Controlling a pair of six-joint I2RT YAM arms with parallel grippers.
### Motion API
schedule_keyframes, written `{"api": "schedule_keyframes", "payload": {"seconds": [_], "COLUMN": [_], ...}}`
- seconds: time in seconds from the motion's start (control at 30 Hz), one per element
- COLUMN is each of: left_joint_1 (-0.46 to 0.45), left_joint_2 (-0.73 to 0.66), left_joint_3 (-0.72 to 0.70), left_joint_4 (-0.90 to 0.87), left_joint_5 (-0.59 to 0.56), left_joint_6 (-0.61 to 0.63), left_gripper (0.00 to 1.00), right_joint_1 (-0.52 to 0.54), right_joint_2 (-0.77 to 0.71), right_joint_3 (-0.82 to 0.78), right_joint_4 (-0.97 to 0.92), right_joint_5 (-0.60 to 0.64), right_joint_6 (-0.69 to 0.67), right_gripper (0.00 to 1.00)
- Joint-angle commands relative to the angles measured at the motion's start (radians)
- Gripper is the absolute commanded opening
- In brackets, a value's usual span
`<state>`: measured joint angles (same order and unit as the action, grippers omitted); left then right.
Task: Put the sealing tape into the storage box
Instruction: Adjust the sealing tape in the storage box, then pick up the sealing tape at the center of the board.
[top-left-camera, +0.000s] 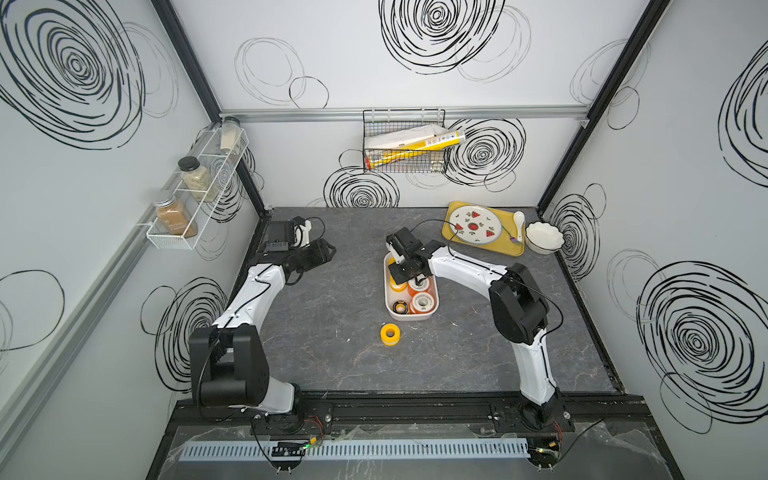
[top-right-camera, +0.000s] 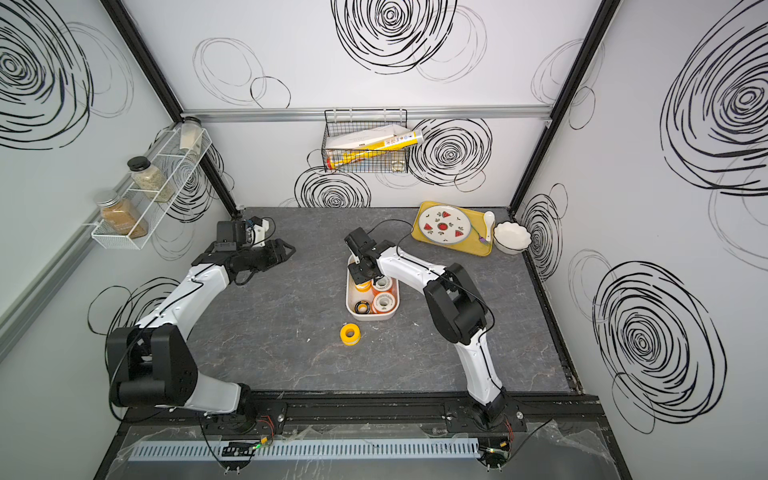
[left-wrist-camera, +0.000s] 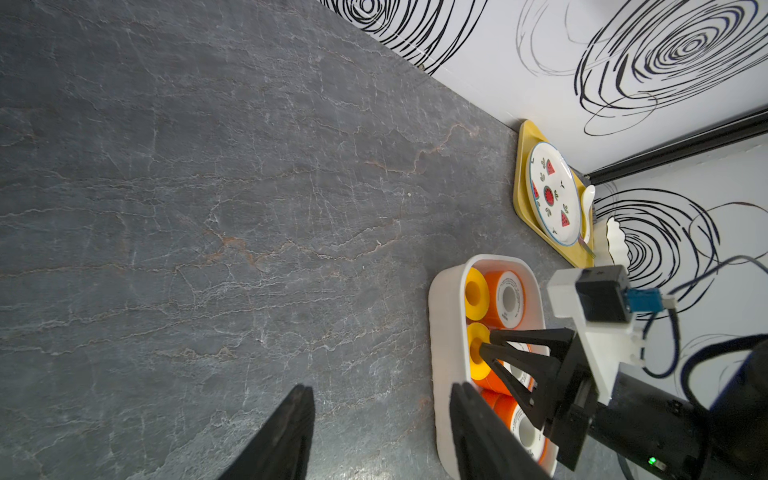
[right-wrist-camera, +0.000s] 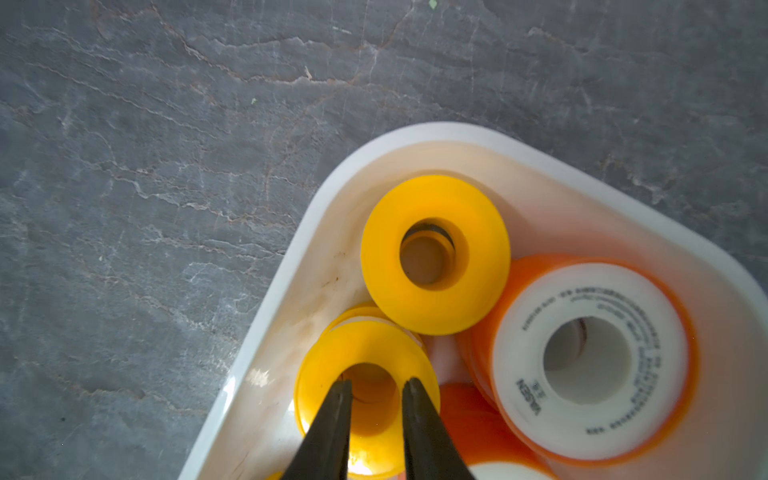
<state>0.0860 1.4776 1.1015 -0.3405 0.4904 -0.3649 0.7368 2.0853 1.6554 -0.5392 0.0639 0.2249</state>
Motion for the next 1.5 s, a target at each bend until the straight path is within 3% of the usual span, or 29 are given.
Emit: {"api": "schedule_keyframes", "payload": {"seconds": [0.0, 0.17, 0.4, 0.77, 1.07, 1.33, 1.47], "left_joint_1": [0.006, -0.042, -0.135, -0.446, -0.699, -0.882, -0.934], "left_joint_2": [0.002, 0.003, -0.051, -0.19, -0.19, -0.13, -0.08], "left_joint_3": [0.004, 0.022, 0.013, -0.075, -0.146, -0.216, -0.248], "left_joint_4": [0.033, 0.005, -0.078, -0.139, -0.148, -0.113, -0.079], "left_joint_5": [0.002, -0.054, -0.097, -0.257, -0.474, -0.56, -0.565], "left_joint_6": [0.002, 0.028, 0.059, 0.009, -0.04, -0.078, -0.091], "left_gripper": [0.6, 0.6, 0.61, 0.69, 0.84, 0.97, 0.97], "right_joint_1": [-0.016, -0.087, -0.222, -0.393, -0.398, -0.398, -0.398], "right_joint_2": [-0.117, -0.269, -0.46, -0.632, -0.646, -0.642, -0.63], "right_joint_3": [-0.046, -0.203, -0.435, -0.754, -0.842, -0.849, -0.842], "right_joint_4": [0.038, 0.156, 0.267, 0.427, 0.439, 0.437, 0.437], "right_joint_5": [-0.064, -0.189, -0.247, -0.395, -0.421, -0.427, -0.435], "right_joint_6": [0.011, 0.028, 0.038, 0.054, 0.03, 0.025, 0.024], "right_gripper": [0.29, 0.29, 0.31, 0.32, 0.34, 0.34, 0.34]}}
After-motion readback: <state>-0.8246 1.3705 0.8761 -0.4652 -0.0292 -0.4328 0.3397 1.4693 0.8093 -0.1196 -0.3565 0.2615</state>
